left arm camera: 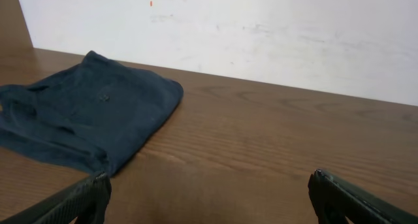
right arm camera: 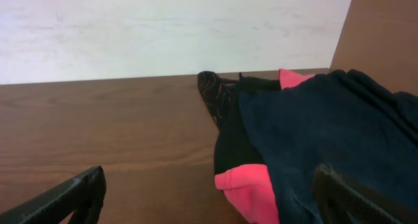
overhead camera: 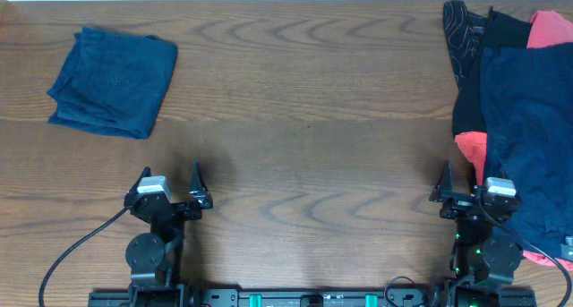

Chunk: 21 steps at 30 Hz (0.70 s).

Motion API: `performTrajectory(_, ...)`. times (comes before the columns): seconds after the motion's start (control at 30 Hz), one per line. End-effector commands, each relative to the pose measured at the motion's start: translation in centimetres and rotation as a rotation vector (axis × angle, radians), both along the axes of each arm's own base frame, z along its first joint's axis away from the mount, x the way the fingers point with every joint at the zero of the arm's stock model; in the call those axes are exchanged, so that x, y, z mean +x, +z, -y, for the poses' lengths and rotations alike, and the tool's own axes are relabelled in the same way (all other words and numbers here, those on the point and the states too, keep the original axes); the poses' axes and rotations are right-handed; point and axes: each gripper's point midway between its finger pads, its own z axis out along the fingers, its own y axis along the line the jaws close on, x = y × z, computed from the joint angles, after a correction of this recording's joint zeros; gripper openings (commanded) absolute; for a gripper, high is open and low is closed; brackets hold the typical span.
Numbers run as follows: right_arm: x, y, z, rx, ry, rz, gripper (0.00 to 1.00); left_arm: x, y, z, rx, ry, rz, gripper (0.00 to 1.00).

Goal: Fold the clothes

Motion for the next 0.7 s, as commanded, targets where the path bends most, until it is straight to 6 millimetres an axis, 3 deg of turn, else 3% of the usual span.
performTrajectory(0.0, 0.01, -0.12, -0.11, 0.013, 0.001, 0.002, 0.99, -0.13, -1.34, 0.38, 0.003, -0.021, -0.047, 0.98)
performTrajectory(0.3, 0.04, -0.12, -0.26, 0.018, 0.009, 0.003, 0.99, -0.13, -1.34, 0.38, 0.003, -0.021, -0.047, 0.98)
performTrajectory(0.43, 0.08, -0.03, -0.55, 0.118, 0.019, 0.022, 0.99, -0.11, -1.22, 0.39, 0.001, -0.021, -0.042, 0.98)
performTrajectory(0.67, 0.10, 0.65, -0.22, 0.117, 0.000, 0.014, 0.99, -0.18, -0.65, 0.49, -0.116, -0.012, -0.048, 0.98)
